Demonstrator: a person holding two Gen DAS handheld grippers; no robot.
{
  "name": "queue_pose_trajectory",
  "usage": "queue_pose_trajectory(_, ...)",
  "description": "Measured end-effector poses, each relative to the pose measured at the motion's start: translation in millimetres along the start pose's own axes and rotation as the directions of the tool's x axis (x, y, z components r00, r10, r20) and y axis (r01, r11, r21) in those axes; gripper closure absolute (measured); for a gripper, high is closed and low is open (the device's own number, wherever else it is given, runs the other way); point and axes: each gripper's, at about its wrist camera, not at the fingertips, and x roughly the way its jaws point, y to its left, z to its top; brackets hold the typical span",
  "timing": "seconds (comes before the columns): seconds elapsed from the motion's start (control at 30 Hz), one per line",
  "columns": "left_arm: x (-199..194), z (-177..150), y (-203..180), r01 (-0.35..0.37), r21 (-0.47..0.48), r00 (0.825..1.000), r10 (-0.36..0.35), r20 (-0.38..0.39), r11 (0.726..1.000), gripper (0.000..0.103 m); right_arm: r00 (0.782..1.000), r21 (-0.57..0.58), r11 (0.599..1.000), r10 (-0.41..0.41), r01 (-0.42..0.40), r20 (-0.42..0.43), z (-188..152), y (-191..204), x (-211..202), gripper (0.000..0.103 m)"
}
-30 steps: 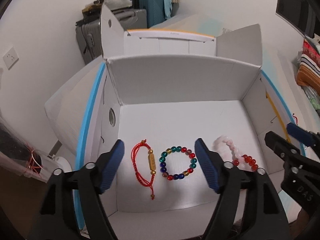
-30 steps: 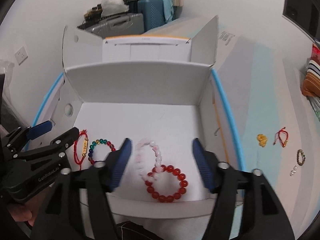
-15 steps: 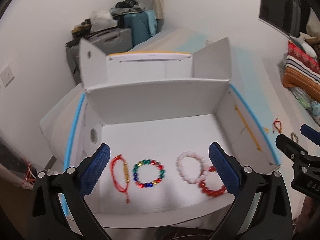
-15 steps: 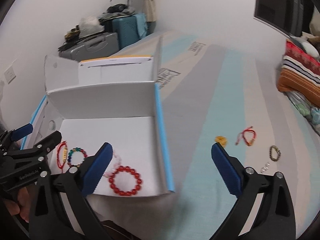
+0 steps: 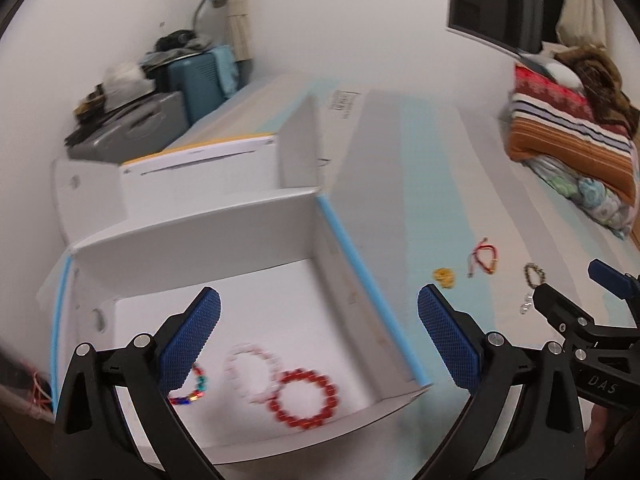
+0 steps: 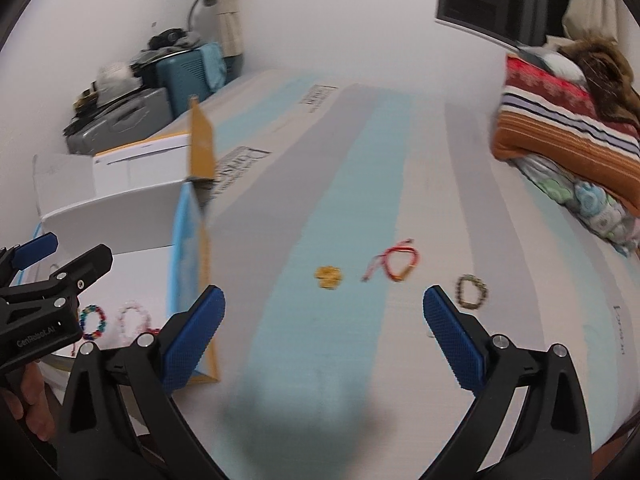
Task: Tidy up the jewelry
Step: 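Move the left gripper to the yellow beads while the right gripper approaches the pearl string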
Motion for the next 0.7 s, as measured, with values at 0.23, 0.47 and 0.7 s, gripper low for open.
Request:
queue_pose_trajectory(0.23, 22.2, 14.6, -56.3, 0.052, 0.053, 0.999, -0.052, -0.012, 0.997, 0.006, 0.999, 0.056, 0.998, -0.037, 0.038, -0.024, -5.5, -54.6, 11.3, 0.008)
queue_pose_trajectory(0.47, 66.4, 24.8, -115.7, 0.103, 0.084, 0.994, -0.098, -0.052, 0.991, 0.006, 0.995, 0.122, 0.99, -0.069, 0.076, -0.067, -18.7, -104.0, 36.1, 0.008)
queue_pose_trajectory(0.7, 127.1, 22.8, -159.6, 0.13, 0.111, 0.984, -0.115, -0.133, 0.985, 0.006, 0.986, 0.176, 0.98, -0.067, 0.095, -0.155, -38.6, -145.1, 79.5, 0.008)
